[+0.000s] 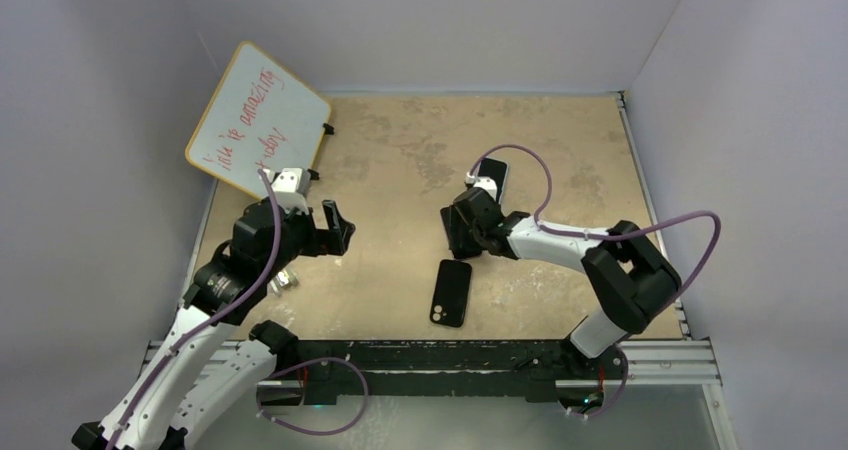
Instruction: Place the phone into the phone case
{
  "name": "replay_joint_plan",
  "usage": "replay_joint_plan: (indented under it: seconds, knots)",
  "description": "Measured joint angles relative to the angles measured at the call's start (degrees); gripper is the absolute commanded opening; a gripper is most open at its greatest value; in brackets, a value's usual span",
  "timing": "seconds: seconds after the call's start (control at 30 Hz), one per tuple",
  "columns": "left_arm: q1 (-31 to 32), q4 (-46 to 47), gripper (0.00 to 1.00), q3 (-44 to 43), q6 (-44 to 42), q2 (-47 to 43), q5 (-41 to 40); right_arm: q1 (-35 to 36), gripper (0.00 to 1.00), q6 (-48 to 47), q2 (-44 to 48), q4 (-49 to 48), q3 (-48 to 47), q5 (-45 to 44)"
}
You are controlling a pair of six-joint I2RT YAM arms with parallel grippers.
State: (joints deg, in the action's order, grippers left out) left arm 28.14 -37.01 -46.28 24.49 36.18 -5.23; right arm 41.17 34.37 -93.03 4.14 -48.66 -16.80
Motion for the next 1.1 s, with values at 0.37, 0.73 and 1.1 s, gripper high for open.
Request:
replay_joint_plan:
  seconds: [0.37,0.73,1.1]
  knots:
    - [0.0,0.1,0.94,0.0,0.5,2.3,0.9,-0.1,0.88,-3.5,2.6,-0.8,2.7,1.6]
    - [0.0,4.7,0.87,2.8,3.0,16.0,16.8,-0.4,0.87,-8.6,-4.0,-1.6,-3.5,1.9]
    - [0.1,9.7,0.8,7.3,6.6,17.6,24.2,-0.4,0.59,-10.8,-7.8,-1.5,-7.2,-0.1]
